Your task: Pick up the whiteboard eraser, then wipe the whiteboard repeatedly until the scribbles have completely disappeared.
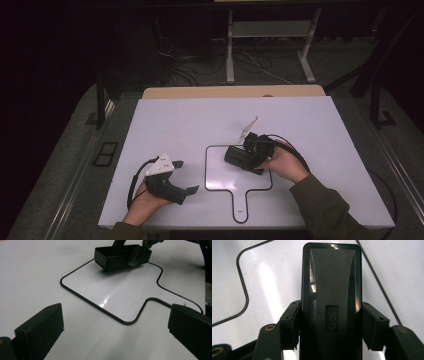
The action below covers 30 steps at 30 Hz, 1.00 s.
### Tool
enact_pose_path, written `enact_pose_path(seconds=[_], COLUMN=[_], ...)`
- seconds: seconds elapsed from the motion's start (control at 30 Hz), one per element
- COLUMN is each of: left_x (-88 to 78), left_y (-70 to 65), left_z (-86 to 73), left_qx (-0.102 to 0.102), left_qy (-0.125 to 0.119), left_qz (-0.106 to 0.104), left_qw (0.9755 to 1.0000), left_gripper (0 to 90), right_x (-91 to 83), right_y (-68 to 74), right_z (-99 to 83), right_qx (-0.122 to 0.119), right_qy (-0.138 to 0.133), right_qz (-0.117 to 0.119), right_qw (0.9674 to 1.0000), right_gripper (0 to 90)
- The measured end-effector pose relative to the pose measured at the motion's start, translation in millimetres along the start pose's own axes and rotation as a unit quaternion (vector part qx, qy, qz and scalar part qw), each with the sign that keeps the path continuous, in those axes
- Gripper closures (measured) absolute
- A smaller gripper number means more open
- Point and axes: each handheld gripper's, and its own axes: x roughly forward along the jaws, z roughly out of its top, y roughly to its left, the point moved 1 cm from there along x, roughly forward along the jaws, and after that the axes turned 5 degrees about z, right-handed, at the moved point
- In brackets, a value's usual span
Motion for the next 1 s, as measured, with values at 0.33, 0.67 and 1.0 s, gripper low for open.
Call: enact_pose_path(seconds=[0.33,0.67,1.0], left_x=[0.0,1.0,0.2], left_y=[-0.5,0.4,0.3], left_z=[0.1,-0.1,-0.3], left_qx=[0.0,-0.001,-0.005], left_qy=[0.002,0.002,-0.001], left_qz=[0.0,0.0,-0.001], left_qw=[1.0,1.0,1.0], left_gripper=[0.0,0.0,0.0], right_x=[-13.8,-17.9,-16.8], right_y=[-9.0,-20.7,-42.1], right_z=[1.0,10.2,18.7], right_qx=[0.015,0.027,0.055], right_qy=[-0.021,-0.042,-0.041], right_qz=[-0.006,-0.008,-0.017], right_qw=[0.9997,0.9987,0.9975], right_gripper=[38.5,38.5,38.5])
